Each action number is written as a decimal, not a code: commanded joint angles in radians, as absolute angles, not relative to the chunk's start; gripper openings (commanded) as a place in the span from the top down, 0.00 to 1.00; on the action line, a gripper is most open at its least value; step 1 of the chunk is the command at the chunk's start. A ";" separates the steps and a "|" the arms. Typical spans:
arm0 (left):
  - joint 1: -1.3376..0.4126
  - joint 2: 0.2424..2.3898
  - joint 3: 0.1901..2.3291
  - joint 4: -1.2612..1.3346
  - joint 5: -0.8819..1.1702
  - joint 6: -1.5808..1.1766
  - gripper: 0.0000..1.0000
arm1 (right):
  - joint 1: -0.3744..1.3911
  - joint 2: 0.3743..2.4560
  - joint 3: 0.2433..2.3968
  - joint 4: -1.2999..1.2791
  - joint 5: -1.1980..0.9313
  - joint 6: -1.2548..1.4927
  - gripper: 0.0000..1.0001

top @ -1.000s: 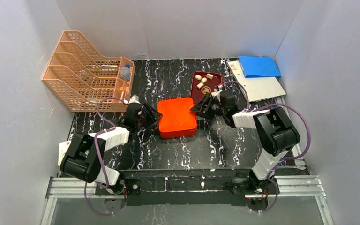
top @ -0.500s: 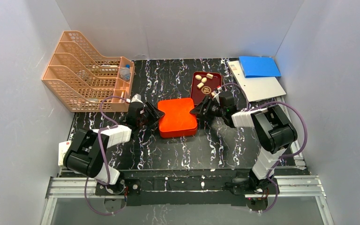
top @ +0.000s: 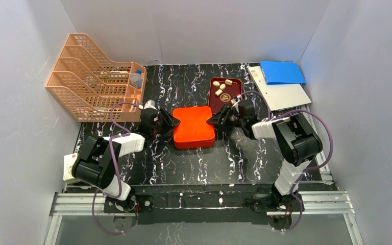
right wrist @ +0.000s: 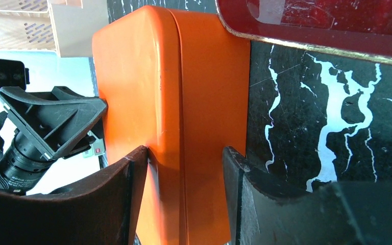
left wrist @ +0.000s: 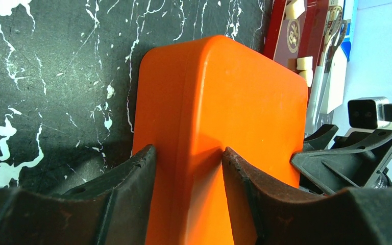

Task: Pack the chocolate
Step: Close the box lid on the packing box.

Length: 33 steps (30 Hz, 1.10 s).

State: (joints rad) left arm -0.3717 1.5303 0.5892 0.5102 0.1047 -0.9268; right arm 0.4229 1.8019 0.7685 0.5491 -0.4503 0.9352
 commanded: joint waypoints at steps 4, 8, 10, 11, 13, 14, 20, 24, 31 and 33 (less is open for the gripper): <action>-0.406 1.580 0.608 0.419 0.133 -0.902 0.54 | 0.487 1.838 0.699 0.522 -0.413 0.949 0.44; -0.415 1.601 0.618 0.408 0.136 -0.900 0.54 | 0.525 1.844 0.673 0.510 -0.389 0.952 0.48; -0.421 1.611 0.621 0.404 0.136 -0.903 0.55 | 0.540 1.854 0.661 0.521 -0.388 0.962 0.55; -0.422 1.614 0.619 0.403 0.134 -0.904 0.55 | 0.545 1.860 0.657 0.525 -0.390 0.966 0.61; -0.426 1.621 0.613 0.407 0.131 -0.908 0.55 | 0.559 1.875 0.655 0.525 -0.392 0.974 0.75; -0.427 1.624 0.610 0.409 0.130 -0.910 0.55 | 0.566 1.884 0.655 0.524 -0.390 0.977 0.77; -0.437 1.648 0.598 0.419 0.130 -0.919 0.58 | 0.593 1.935 0.646 0.550 -0.400 1.004 0.90; -0.446 1.668 0.569 0.449 0.127 -0.941 0.66 | 0.608 1.954 0.642 0.555 -0.400 1.013 0.98; -0.474 1.710 0.530 0.496 0.120 -0.970 0.89 | 0.613 1.954 0.626 0.559 -0.384 1.019 0.99; -0.476 1.712 0.525 0.501 0.121 -0.975 0.89 | 0.613 1.934 0.629 0.547 -0.377 1.010 0.99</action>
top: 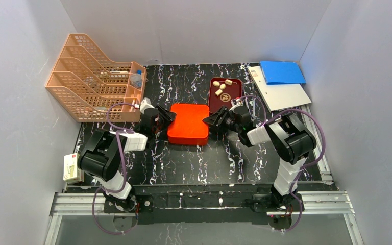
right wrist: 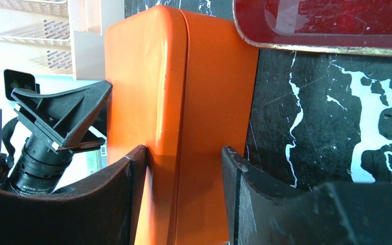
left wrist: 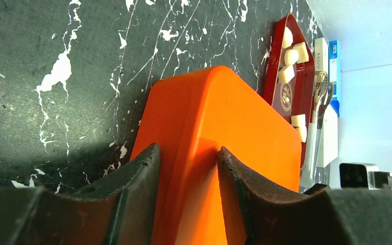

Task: Pack the chocolate
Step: Close the box lid on the packing box.

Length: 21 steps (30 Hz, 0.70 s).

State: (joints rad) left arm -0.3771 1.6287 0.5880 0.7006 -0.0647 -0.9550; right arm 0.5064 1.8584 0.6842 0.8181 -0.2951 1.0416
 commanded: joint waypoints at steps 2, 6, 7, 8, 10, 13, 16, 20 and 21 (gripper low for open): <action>-0.476 1.706 0.522 0.500 0.118 -0.977 0.88 | 0.613 1.907 0.642 0.509 -0.359 0.987 0.91; -0.477 1.695 0.517 0.499 0.116 -0.980 0.85 | 0.613 1.848 0.658 0.443 -0.329 0.950 0.57; -0.477 1.695 0.516 0.499 0.118 -0.981 0.84 | 0.613 1.834 0.658 0.433 -0.323 0.943 0.52; -0.477 1.694 0.515 0.499 0.118 -0.982 0.83 | 0.613 1.823 0.658 0.425 -0.319 0.937 0.49; -0.477 1.686 0.513 0.500 0.117 -0.984 0.80 | 0.613 1.802 0.659 0.412 -0.317 0.927 0.47; -0.477 1.676 0.516 0.495 0.113 -0.981 0.75 | 0.613 1.778 0.656 0.407 -0.313 0.916 0.41; -0.477 1.671 0.528 0.478 0.110 -0.972 0.69 | 0.612 1.763 0.658 0.402 -0.313 0.902 0.34; -0.477 1.660 0.541 0.457 0.110 -0.961 0.60 | 0.610 1.753 0.667 0.396 -0.320 0.885 0.30; -0.477 1.657 0.544 0.453 0.110 -0.958 0.58 | 0.610 1.752 0.667 0.396 -0.322 0.883 0.30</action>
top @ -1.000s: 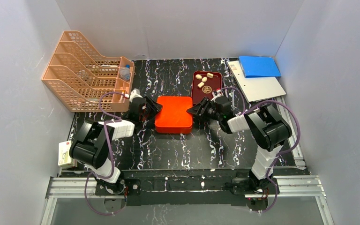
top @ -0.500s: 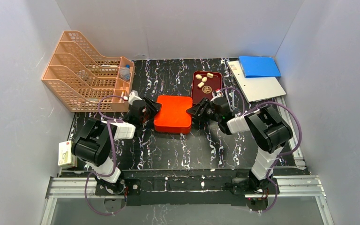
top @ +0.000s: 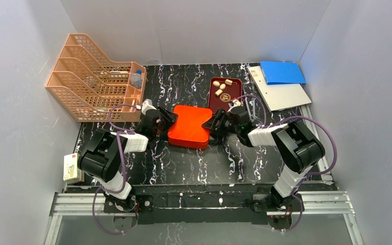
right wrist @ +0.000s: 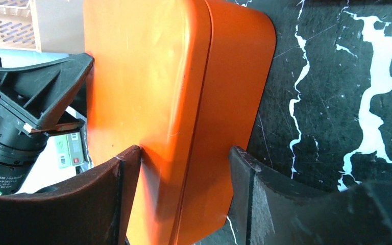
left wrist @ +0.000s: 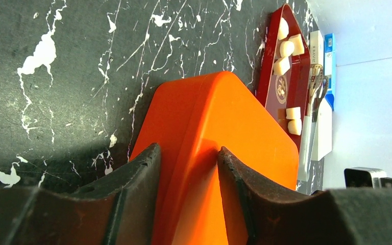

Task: Pack the chocolate
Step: Close the box lid on the packing box.

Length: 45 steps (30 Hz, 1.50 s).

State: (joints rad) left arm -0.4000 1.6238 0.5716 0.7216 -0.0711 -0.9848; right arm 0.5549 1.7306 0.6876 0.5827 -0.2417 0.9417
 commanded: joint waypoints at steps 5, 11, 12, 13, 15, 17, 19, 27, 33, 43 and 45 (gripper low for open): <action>-0.477 1.647 0.548 0.438 0.103 -0.956 0.51 | 0.608 1.731 0.665 0.380 -0.333 0.879 0.30; -0.477 1.632 0.548 0.434 0.093 -0.954 0.45 | 0.610 1.662 0.629 0.365 -0.332 0.878 0.29; -0.477 1.631 0.547 0.434 0.093 -0.955 0.45 | 0.611 1.651 0.622 0.360 -0.331 0.876 0.29; -0.477 1.628 0.548 0.434 0.091 -0.956 0.43 | 0.611 1.641 0.616 0.358 -0.330 0.876 0.29; -0.477 1.622 0.548 0.432 0.089 -0.956 0.42 | 0.615 1.625 0.605 0.357 -0.331 0.873 0.28; -0.477 1.615 0.548 0.428 0.087 -0.952 0.41 | 0.616 1.613 0.592 0.356 -0.331 0.871 0.28; -0.477 1.608 0.547 0.421 0.086 -0.947 0.41 | 0.615 1.605 0.586 0.355 -0.330 0.870 0.28; -0.476 1.574 0.507 0.433 0.078 -0.955 0.41 | 0.615 1.660 0.620 0.362 -0.330 0.854 0.28; -0.469 1.556 0.492 0.442 0.074 -0.957 0.41 | 0.616 1.744 0.714 0.360 -0.345 0.837 0.29; -0.447 1.547 0.497 0.443 0.086 -0.959 0.41 | 0.602 1.836 0.876 0.303 -0.328 0.806 0.29; -0.446 1.540 0.494 0.442 0.086 -0.959 0.40 | 0.593 1.848 0.900 0.289 -0.327 0.799 0.29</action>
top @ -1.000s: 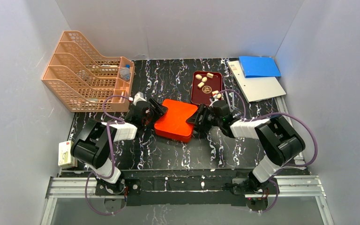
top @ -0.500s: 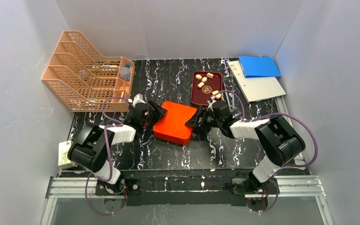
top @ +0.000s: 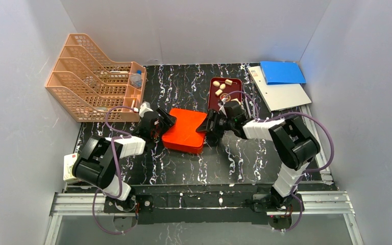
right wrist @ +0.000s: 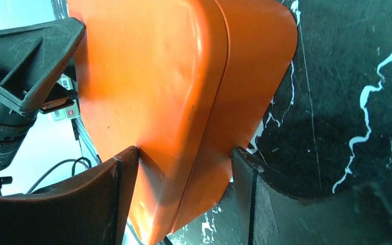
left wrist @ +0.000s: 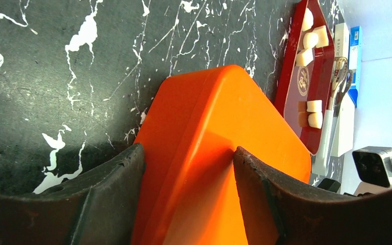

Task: Pack the chocolate
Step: Close the box lid on the packing box.

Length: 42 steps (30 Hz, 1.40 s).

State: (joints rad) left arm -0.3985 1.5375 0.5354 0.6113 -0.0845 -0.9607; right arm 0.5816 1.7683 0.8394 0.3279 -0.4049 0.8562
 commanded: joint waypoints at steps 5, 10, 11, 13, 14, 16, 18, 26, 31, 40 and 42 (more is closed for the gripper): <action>-0.443 1.525 0.481 0.443 0.095 -0.962 0.41 | 0.573 1.853 0.934 0.259 -0.317 0.788 0.28; -0.443 1.492 0.458 0.441 0.098 -0.971 0.41 | 0.556 1.842 0.940 0.250 -0.306 0.781 0.28; -0.443 1.485 0.455 0.439 0.096 -0.971 0.41 | 0.554 1.841 0.940 0.250 -0.307 0.780 0.28; -0.443 1.473 0.451 0.431 0.095 -0.968 0.41 | 0.550 1.838 0.944 0.245 -0.308 0.777 0.28; -0.443 1.468 0.452 0.425 0.094 -0.967 0.41 | 0.550 1.836 0.943 0.243 -0.308 0.775 0.28; -0.443 1.460 0.454 0.419 0.093 -0.964 0.41 | 0.548 1.828 0.944 0.239 -0.306 0.771 0.28; -0.443 1.451 0.455 0.416 0.092 -0.963 0.40 | 0.545 1.816 0.941 0.239 -0.307 0.766 0.28; -0.443 1.424 0.475 0.385 0.092 -0.955 0.39 | 0.537 1.752 0.955 0.197 -0.306 0.738 0.27; -0.443 1.408 0.477 0.371 0.089 -0.950 0.39 | 0.533 1.725 0.943 0.195 -0.318 0.737 0.18; -0.436 1.376 0.499 0.316 0.071 -0.924 0.33 | 0.529 1.674 0.929 0.187 -0.324 0.728 0.12; -0.433 1.370 0.501 0.311 0.072 -0.923 0.33 | 0.529 1.659 0.929 0.173 -0.322 0.725 0.12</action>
